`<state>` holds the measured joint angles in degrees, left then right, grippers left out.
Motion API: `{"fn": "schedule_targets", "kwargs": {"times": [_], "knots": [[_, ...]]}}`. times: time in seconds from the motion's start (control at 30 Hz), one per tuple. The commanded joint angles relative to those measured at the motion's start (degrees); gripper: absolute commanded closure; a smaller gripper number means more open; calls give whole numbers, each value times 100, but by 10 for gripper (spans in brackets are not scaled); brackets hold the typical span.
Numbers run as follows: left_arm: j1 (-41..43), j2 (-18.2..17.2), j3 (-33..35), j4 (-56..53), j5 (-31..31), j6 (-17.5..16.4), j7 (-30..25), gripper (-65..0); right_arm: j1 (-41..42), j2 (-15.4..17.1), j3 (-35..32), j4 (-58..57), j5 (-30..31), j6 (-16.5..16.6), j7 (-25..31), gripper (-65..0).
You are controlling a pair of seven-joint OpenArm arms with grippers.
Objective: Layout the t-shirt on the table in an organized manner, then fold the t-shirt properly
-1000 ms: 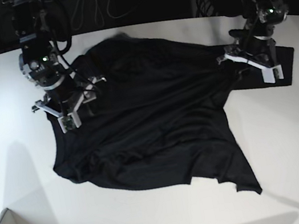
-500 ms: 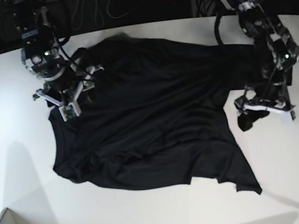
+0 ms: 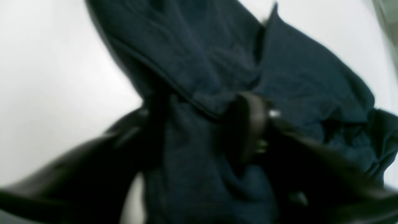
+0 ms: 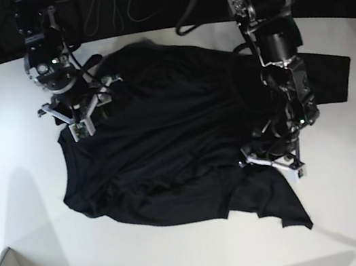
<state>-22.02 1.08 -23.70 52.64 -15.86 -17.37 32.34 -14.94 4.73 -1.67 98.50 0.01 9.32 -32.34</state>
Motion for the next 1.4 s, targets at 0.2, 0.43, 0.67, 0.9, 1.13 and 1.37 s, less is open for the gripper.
{"fn": "schedule_targets", "kwargs": {"times": [0.2, 0.43, 0.67, 0.9, 1.13, 1.37], "knots": [[-361, 28, 19, 314, -45, -9, -152, -21, 39, 24, 13, 97, 3, 4, 108, -347], [-413, 230, 625, 1747, 175, 334, -179, -4, -67, 24, 13, 97, 3, 4, 108, -347], [-747, 309, 2515, 1896, 1159, 923, -205, -4, -102, 24, 13, 97, 3, 4, 82, -347], [-932, 617, 4537, 841, 2557, 923, -944, -4, -207, 24, 216, 115, 3, 4, 100, -347], [-923, 792, 5320, -29, 3577, 923, -1119, -33, -286, 24, 303, 133, 3, 4, 100, -347], [-457, 792, 5381, 999, 3595, 915, -856, -323, -286, 24, 303, 133, 3, 4, 100, -347]]}}
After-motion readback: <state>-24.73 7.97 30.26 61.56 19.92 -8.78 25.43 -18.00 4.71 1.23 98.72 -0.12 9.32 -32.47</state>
